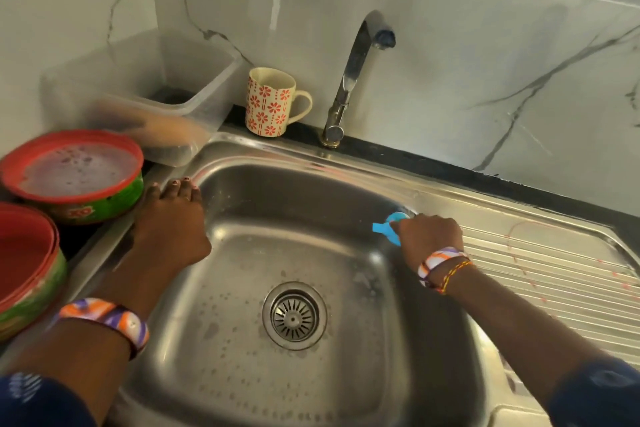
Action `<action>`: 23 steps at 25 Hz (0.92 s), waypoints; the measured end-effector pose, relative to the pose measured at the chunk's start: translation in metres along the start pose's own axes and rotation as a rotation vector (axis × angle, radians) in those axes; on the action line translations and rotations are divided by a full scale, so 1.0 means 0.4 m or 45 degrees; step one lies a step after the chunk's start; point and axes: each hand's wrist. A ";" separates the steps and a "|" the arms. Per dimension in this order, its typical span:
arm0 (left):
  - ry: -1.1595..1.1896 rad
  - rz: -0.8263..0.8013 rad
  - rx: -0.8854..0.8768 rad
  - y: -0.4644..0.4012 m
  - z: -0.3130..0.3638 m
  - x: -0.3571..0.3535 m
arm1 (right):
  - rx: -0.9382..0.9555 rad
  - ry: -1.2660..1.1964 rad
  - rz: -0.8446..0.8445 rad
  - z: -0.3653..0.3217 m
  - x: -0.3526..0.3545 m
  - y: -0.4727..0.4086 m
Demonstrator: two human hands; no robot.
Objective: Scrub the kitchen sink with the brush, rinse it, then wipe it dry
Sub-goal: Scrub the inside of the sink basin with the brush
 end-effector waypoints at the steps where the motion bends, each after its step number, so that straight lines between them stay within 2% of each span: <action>1: 0.006 -0.006 -0.003 -0.001 -0.001 0.001 | 0.028 -0.028 -0.053 -0.015 -0.013 0.008; 4: 0.033 -0.046 -0.018 0.002 -0.004 0.009 | 0.195 -0.029 -0.292 -0.092 -0.071 0.033; 5: 0.031 -0.051 -0.021 0.003 -0.005 0.011 | 0.189 -0.041 -0.281 -0.095 -0.072 0.023; 9: 0.013 -0.046 -0.021 0.000 -0.007 0.007 | 0.098 -0.048 0.062 -0.026 -0.018 -0.016; 10: 0.011 -0.047 -0.017 0.000 -0.006 0.006 | 0.111 -0.038 0.044 -0.022 -0.025 -0.013; 13: 0.017 -0.062 -0.019 0.003 -0.004 0.008 | 0.255 -0.001 -0.249 -0.080 -0.075 0.009; 14: 0.022 -0.065 -0.022 0.002 -0.006 0.009 | 0.279 -0.015 -0.267 -0.093 -0.084 0.003; 19: 0.029 -0.045 -0.019 0.003 -0.003 0.005 | 0.320 -0.065 0.193 -0.080 -0.012 -0.050; 21: 0.048 -0.053 -0.011 0.002 -0.004 0.007 | 0.405 -0.041 0.162 -0.106 -0.013 -0.057; 23: 0.064 -0.068 -0.023 0.001 -0.008 0.011 | 0.473 -0.036 -0.016 -0.146 -0.038 -0.051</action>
Point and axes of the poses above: each hand's wrist, its own y-axis away from the middle knuckle, its own x-axis out of the back of the hand, z = x × y, and after that the axes turned 2 degrees about z, right-handed
